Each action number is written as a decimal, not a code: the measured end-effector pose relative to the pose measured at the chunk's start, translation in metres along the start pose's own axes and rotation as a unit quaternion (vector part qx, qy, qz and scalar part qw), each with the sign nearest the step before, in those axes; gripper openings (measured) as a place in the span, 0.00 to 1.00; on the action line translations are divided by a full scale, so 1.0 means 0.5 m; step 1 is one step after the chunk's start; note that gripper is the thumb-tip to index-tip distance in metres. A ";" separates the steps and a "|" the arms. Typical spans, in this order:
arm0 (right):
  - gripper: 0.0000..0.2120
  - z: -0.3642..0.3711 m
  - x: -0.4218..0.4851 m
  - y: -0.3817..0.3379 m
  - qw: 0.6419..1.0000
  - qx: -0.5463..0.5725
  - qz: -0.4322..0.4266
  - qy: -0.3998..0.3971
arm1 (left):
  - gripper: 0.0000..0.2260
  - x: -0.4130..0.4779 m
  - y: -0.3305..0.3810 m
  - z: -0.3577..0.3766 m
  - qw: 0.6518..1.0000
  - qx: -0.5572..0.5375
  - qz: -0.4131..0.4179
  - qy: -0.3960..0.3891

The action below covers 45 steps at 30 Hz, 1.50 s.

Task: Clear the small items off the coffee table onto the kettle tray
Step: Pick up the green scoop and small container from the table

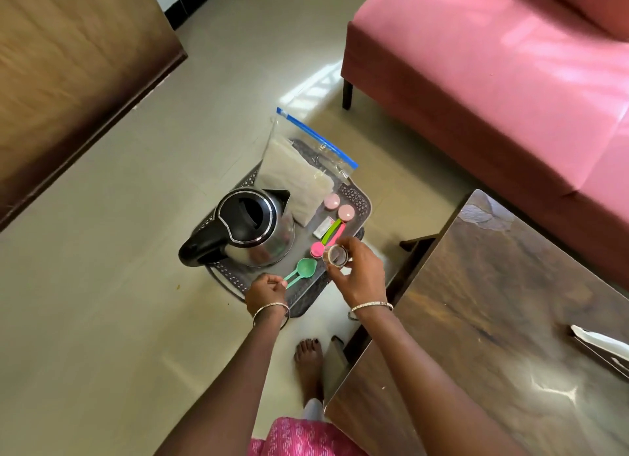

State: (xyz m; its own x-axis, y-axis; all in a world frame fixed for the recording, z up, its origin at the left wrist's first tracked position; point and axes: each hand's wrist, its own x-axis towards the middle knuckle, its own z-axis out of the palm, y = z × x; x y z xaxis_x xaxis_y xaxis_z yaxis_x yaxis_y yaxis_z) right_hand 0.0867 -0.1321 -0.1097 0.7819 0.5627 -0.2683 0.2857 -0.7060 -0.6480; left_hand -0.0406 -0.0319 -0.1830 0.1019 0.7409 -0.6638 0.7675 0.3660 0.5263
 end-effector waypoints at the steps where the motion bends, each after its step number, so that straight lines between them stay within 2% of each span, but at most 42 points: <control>1: 0.14 0.004 0.013 -0.005 1.000 -0.006 -0.004 -0.002 | 0.02 0.000 0.001 0.000 0.999 0.039 0.011 0.004; 5: 0.18 0.031 0.068 -0.027 0.999 -0.021 -0.020 -0.020 | 0.03 0.007 0.006 0.009 0.994 0.105 0.037 -0.002; 11: 0.18 0.079 0.124 -0.040 0.994 -0.068 -0.048 -0.065 | 0.06 0.013 0.003 0.015 0.985 0.164 0.059 -0.001; 16: 0.18 0.116 0.137 -0.028 0.989 -0.102 -0.047 -0.097 | 0.03 0.016 0.002 0.014 0.984 0.167 0.064 -0.004; 23: 0.18 0.152 0.142 -0.010 0.977 -0.178 -0.057 -0.102 | 0.02 0.015 0.000 0.014 0.982 0.177 0.066 0.003; 27: 0.20 0.161 0.145 -0.003 0.971 -0.206 -0.049 -0.111 | 0.04 0.011 0.000 0.013 0.981 0.181 0.068 0.004; 39: 0.15 0.172 0.151 -0.007 0.958 -0.255 -0.058 -0.116 | 0.07 0.001 0.000 0.009 0.978 0.186 0.095 0.017; 45: 0.24 0.150 0.141 -0.005 0.970 -0.208 -0.049 -0.116 | 0.07 -0.012 -0.001 -0.004 0.978 0.179 0.107 0.024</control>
State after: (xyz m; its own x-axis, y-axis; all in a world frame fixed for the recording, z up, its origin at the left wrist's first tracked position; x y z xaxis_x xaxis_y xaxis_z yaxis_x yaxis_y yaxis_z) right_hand 0.0996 -0.0585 -0.1807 0.6077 0.6834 -0.4047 0.5889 -0.7296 -0.3477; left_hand -0.0429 -0.0353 -0.1781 0.2607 0.8077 -0.5288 0.9052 -0.0141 0.4247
